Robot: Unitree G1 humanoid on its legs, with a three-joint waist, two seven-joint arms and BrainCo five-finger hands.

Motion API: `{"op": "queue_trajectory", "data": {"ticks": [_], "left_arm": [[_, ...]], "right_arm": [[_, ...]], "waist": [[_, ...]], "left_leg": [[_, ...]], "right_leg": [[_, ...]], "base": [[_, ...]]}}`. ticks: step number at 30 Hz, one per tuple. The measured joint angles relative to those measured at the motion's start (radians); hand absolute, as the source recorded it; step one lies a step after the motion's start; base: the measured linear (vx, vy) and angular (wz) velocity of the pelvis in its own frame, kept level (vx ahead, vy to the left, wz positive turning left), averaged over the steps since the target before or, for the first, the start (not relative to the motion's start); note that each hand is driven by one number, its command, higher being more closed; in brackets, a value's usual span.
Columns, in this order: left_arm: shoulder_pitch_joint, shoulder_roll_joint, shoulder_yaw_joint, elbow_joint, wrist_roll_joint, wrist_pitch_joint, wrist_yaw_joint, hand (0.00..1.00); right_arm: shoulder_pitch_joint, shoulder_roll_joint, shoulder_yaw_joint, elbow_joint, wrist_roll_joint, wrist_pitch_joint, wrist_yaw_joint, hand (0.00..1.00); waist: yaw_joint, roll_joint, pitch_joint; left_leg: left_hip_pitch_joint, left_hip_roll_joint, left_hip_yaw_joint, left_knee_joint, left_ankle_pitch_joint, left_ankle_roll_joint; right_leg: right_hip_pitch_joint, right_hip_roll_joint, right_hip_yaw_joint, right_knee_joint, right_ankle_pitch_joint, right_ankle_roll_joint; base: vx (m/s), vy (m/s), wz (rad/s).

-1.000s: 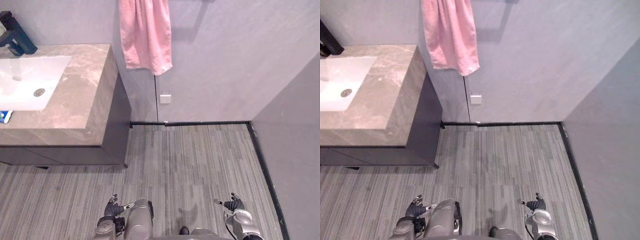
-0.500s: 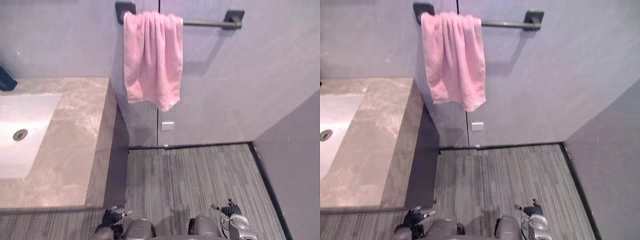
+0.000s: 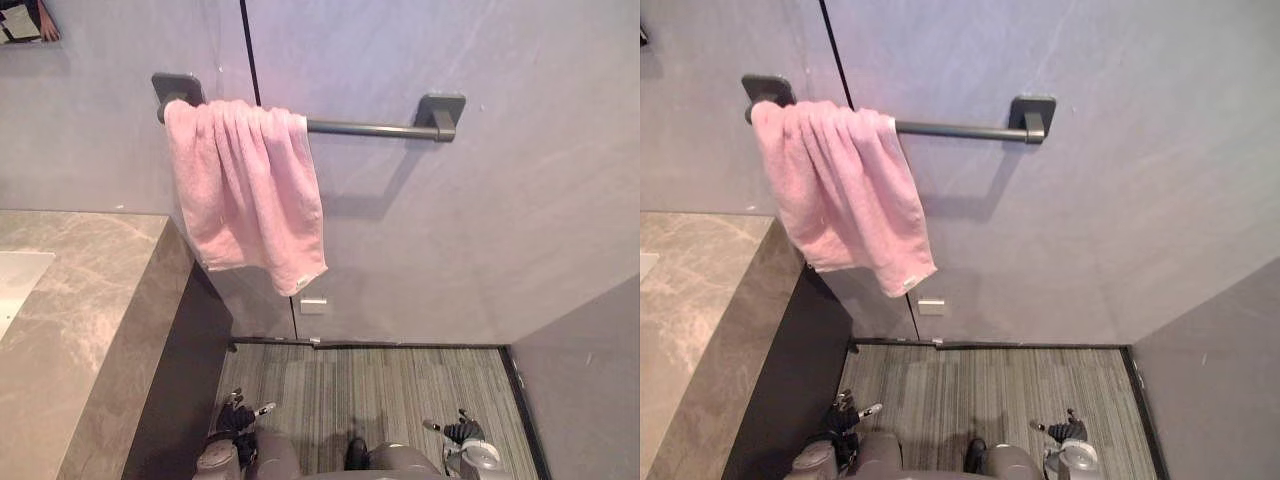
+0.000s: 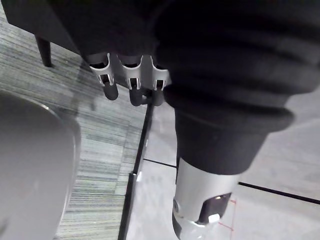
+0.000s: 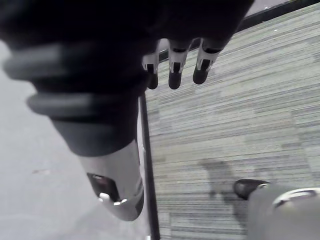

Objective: Organize washtable

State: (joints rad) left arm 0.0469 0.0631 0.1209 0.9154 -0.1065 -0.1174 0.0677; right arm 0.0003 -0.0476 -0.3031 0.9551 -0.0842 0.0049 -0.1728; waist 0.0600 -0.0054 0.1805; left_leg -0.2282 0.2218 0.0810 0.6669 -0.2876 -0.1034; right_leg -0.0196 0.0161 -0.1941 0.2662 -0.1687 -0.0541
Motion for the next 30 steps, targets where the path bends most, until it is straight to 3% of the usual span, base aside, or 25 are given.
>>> {"op": "queue_trajectory", "data": {"ticks": [1,2,4,6,14,21,24,30], "left_arm": [[-0.005,-0.006,0.0,0.0,0.0,0.0,0.0,0.0],[-0.005,-0.012,0.0,0.002,-0.001,0.0,0.001,0.0],[0.004,0.0,0.001,0.013,-0.001,0.0,0.002,0.0],[0.003,0.003,0.002,0.021,0.0,0.001,0.002,0.0],[0.016,0.028,0.005,0.077,0.004,0.001,0.001,0.0],[0.029,0.041,0.004,0.072,0.001,-0.003,0.015,0.0],[0.053,0.043,0.004,-0.034,-0.014,-0.006,0.038,0.0],[0.196,0.045,-0.001,-0.554,-0.117,-0.05,0.045,0.0]], "right_arm": [[-0.005,-0.004,-0.008,0.001,0.004,0.0,0.0,0.0],[-0.005,-0.009,-0.019,0.006,0.006,0.0,0.0,0.0],[-0.003,0.011,-0.019,0.013,0.005,0.003,0.0,0.0],[0.009,0.012,-0.024,0.013,0.005,0.003,0.0,0.0],[0.006,-0.001,-0.044,0.063,-0.006,0.002,0.0,0.0],[0.027,-0.033,-0.04,0.1,-0.005,0.001,0.001,0.0],[0.029,-0.046,-0.036,0.1,-0.004,0.001,0.0,0.0],[0.036,-0.05,0.01,0.078,-0.005,-0.005,0.001,0.0]], "waist": [[0.007,0.002,-0.001],[0.01,0.011,-0.003],[0.009,-0.016,-0.009],[0.009,-0.025,-0.013],[0.008,-0.031,-0.032],[0.001,-0.024,-0.055],[-0.009,-0.028,-0.057],[-0.015,-0.022,-0.063]], "left_leg": [[0.004,-0.03,-0.011,-0.154,0.015,-0.004],[0.026,-0.058,-0.04,-0.272,0.145,0.012],[0.069,-0.099,-0.028,-0.309,0.151,0.022],[0.088,-0.122,-0.008,-0.311,0.143,0.034],[0.161,-0.168,0.004,-0.413,0.151,0.057],[0.197,-0.19,-0.023,-0.532,0.219,0.064],[0.21,-0.202,-0.043,-0.586,0.26,0.068],[0.232,-0.222,-0.072,-0.671,0.314,0.081]], "right_leg": [[0.003,-0.012,0.008,0.0,-0.007,0.015],[0.009,-0.016,0.024,0.009,-0.019,0.036],[0.035,-0.053,0.037,-0.003,-0.028,0.061],[0.058,-0.08,0.042,-0.019,-0.033,0.078],[0.091,-0.102,0.088,-0.092,-0.016,0.106],[0.093,-0.104,0.084,-0.132,0.01,0.107],[0.094,-0.11,0.068,-0.142,0.022,0.109],[0.089,-0.123,0.055,-0.151,0.034,0.113]], "base": [[0.24,0.124,-0.18],[0.24,0.143,-0.19],[0.23,0.141,-0.02],[0.24,0.172,0.01],[0.07,0.048,-0.11],[-0.02,-0.009,0.04],[-0.06,0.008,0.19],[-0.08,0.031,0.1]]}}
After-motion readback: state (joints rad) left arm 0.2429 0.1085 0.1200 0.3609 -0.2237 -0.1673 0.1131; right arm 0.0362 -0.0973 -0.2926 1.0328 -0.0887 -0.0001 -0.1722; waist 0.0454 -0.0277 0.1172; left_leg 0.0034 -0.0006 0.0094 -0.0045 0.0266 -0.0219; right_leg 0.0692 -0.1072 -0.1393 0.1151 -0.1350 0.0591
